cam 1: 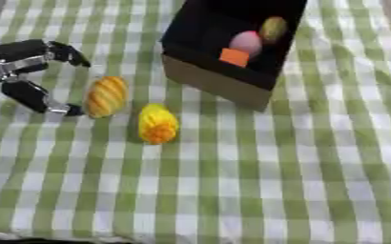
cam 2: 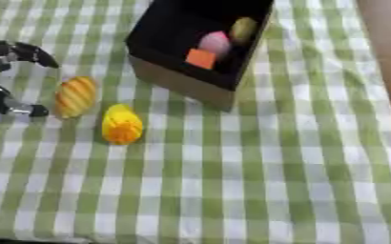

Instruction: Pick up objects on the table and place them in the box.

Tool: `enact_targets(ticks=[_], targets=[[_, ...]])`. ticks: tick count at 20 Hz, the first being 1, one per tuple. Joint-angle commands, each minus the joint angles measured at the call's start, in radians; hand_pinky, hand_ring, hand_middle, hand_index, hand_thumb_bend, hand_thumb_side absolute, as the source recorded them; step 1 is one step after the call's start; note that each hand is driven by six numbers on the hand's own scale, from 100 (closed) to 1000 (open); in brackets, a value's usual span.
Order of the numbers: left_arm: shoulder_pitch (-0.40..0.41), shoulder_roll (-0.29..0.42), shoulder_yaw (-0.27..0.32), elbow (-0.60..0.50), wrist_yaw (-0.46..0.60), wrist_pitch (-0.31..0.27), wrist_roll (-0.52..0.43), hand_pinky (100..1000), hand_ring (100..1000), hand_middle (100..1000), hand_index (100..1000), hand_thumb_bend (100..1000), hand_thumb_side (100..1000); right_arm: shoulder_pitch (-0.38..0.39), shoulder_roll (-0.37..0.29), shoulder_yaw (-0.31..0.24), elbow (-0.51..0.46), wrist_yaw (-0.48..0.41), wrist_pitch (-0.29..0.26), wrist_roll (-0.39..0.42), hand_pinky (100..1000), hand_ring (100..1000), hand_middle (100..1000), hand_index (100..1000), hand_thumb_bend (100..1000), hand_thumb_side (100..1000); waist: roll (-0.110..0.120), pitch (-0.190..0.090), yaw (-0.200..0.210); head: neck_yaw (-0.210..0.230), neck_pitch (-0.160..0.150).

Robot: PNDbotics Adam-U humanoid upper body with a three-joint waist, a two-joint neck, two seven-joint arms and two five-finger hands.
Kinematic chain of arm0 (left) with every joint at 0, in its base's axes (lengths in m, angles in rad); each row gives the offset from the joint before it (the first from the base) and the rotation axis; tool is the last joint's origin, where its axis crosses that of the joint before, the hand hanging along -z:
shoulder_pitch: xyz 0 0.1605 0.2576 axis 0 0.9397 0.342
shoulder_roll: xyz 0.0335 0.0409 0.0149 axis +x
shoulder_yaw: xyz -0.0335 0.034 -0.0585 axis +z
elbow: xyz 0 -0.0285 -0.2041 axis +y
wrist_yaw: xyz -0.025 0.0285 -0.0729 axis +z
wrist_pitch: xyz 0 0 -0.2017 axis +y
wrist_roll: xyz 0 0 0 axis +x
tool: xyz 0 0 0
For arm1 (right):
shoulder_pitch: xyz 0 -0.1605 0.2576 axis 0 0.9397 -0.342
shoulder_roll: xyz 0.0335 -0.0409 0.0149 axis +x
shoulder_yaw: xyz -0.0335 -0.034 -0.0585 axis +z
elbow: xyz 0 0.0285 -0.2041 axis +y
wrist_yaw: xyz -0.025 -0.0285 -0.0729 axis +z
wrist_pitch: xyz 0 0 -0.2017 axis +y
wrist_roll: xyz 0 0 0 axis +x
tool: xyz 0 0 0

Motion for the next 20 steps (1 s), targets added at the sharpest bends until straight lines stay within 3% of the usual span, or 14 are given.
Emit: enact_targets(ticks=[1, 11, 20], targets=[[-0.040, -0.004, 0.005, 0.018, -0.014, 0.010, -0.002, 862, 830, 793, 867, 603, 506, -0.011, -0.015, -0.005, -0.016, -0.001, 0.003, 0.003, 835, 849, 584, 845, 100, 532, 0.001, -0.018, -0.001, 0.006, -0.012], [-0.100, -0.095, -0.009, 0.132, -0.091, 0.005, -0.006, 833, 781, 726, 818, 600, 480, -0.018, -0.008, -0.003, -0.016, -0.007, 0.010, 0.012, 836, 852, 582, 845, 100, 533, 0.009, -0.009, -0.007, 0.014, -0.018], [-0.094, -0.100, -0.018, 0.137, -0.154, 0.010, 0.062, 776, 676, 608, 709, 484, 394, -0.016, -0.007, -0.006, -0.016, -0.010, 0.014, 0.011, 836, 852, 581, 845, 100, 537, 0.009, -0.007, -0.007, 0.012, -0.019]])
